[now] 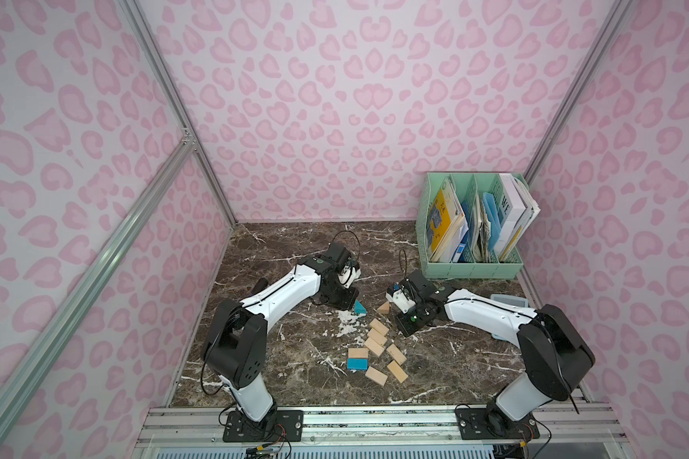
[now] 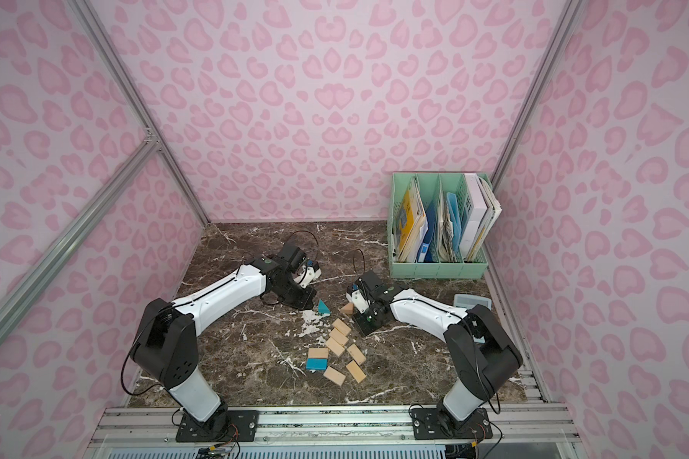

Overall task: Assemble a carrot with building blocks
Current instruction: Assemble the building block at the center of the board.

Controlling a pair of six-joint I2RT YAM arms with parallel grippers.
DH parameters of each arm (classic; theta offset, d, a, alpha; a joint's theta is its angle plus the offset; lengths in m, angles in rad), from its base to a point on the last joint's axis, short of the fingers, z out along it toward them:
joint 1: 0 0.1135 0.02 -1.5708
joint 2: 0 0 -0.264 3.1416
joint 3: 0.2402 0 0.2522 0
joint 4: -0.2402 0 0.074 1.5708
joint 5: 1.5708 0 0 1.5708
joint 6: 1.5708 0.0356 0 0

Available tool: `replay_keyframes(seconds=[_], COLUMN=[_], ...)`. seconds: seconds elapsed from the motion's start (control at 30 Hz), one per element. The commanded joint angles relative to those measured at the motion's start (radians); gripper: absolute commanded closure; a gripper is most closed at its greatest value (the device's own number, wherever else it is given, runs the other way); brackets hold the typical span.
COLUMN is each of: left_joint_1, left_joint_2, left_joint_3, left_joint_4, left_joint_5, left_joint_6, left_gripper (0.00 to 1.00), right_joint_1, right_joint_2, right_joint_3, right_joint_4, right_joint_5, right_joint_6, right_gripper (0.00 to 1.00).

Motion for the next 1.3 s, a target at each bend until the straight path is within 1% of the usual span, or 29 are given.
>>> replay_keyframes(seconds=[0.0,0.17,0.2,0.27,0.33,0.4,0.53,0.63,0.7,0.8,0.87,0.9,0.97,1.0,1.03,1.07,1.1,1.2,1.27], left_joint_1=[0.001,-0.006,-0.016,-0.046,-0.076,-0.107,-0.179,-0.214,-0.217,-0.217,-0.217,-0.216,-0.217,-0.217,-0.217,-0.216,-0.215,-0.214,-0.215], left_joint_2=[-0.034,-0.073,-0.078,-0.084,-0.094,-0.11,-0.143,-0.143,-0.122,-0.071,-0.042,-0.033,-0.021,-0.018,-0.018,-0.02,-0.021,-0.03,-0.051], left_joint_3=[-0.028,-0.056,-0.053,-0.038,-0.037,-0.052,-0.077,-0.086,-0.079,-0.036,0.001,0.016,0.04,0.049,0.046,0.039,0.028,0.002,-0.035], left_joint_4=[0.025,0.002,-0.016,-0.056,-0.081,-0.08,-0.056,-0.026,-0.017,-0.028,-0.054,-0.065,-0.089,-0.102,-0.107,-0.106,-0.105,-0.099,-0.073], left_joint_5=[0.001,-0.002,-0.027,-0.085,-0.125,-0.142,-0.169,-0.173,-0.168,-0.163,-0.176,-0.187,-0.211,-0.231,-0.249,-0.26,-0.263,-0.23,-0.199], left_joint_6=[-0.077,-0.156,-0.164,-0.183,-0.214,-0.245,-0.304,-0.316,-0.312,-0.272,-0.234,-0.214,-0.173,-0.153,-0.135,-0.123,-0.113,-0.106,-0.109], left_gripper=[1.0,1.0,1.0,0.97,0.9,0.86,0.85,0.85,0.85,0.85,0.85,0.82,0.68,0.6,0.54,0.52,0.51,0.53,0.54], right_joint_1=[0.013,0.047,0.058,0.081,0.1,0.107,0.11,0.119,0.123,0.123,0.123,0.122,0.123,0.123,0.123,0.123,0.123,0.127,0.138], right_joint_2=[-0.028,-0.101,-0.122,-0.159,-0.201,-0.226,-0.256,-0.27,-0.282,-0.288,-0.276,-0.265,-0.244,-0.235,-0.227,-0.223,-0.222,-0.222,-0.222], right_joint_3=[-0.024,-0.084,-0.099,-0.13,-0.161,-0.181,-0.194,-0.188,-0.188,-0.19,-0.183,-0.179,-0.169,-0.166,-0.162,-0.161,-0.164,-0.172,-0.176], right_joint_4=[0.026,0.048,0.055,0.071,0.098,0.115,0.114,0.089,0.075,0.072,0.072,0.071,0.062,0.06,0.059,0.063,0.067,0.081,0.087], right_joint_5=[0.02,0.039,0.041,0.043,0.041,0.035,0.035,0.054,0.069,0.086,0.103,0.112,0.135,0.142,0.148,0.149,0.149,0.138,0.144], right_joint_6=[0.025,0.063,0.072,0.085,0.098,0.115,0.143,0.156,0.166,0.176,0.179,0.18,0.189,0.198,0.211,0.223,0.239,0.285,0.308], right_gripper=[0.9,0.92,0.9,0.85,0.82,0.82,0.82,0.81,0.81,0.81,0.78,0.74,0.71,0.69,0.67,0.66,0.66,0.74,0.75])
